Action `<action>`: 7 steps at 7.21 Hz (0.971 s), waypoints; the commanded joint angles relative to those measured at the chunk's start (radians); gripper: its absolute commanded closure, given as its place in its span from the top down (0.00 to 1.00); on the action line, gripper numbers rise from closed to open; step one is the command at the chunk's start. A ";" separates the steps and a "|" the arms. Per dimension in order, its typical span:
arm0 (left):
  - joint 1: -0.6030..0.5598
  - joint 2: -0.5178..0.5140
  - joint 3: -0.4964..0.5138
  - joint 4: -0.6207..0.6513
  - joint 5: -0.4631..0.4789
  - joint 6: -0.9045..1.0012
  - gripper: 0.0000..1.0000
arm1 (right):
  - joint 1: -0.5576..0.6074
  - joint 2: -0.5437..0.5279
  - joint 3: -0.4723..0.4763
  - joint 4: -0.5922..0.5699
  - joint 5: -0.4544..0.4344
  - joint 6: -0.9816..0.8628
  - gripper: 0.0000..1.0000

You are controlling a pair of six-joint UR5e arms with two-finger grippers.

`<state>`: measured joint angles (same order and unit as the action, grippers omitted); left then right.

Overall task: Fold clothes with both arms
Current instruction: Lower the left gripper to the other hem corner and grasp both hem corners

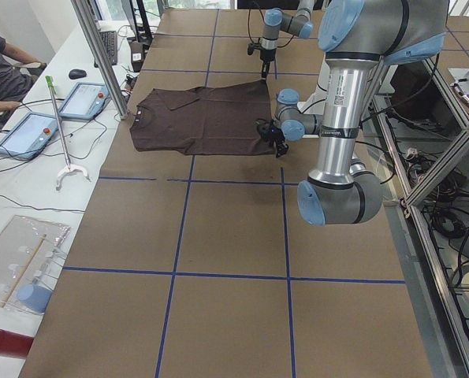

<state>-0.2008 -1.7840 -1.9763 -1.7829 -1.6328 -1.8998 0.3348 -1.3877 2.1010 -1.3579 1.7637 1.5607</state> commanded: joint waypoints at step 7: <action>-0.012 -0.037 -0.019 0.094 0.002 0.013 0.66 | 0.015 -0.008 0.005 -0.003 0.019 -0.001 0.00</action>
<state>-0.2067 -1.8165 -2.0008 -1.6893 -1.6309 -1.8880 0.3497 -1.3964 2.1057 -1.3606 1.7813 1.5601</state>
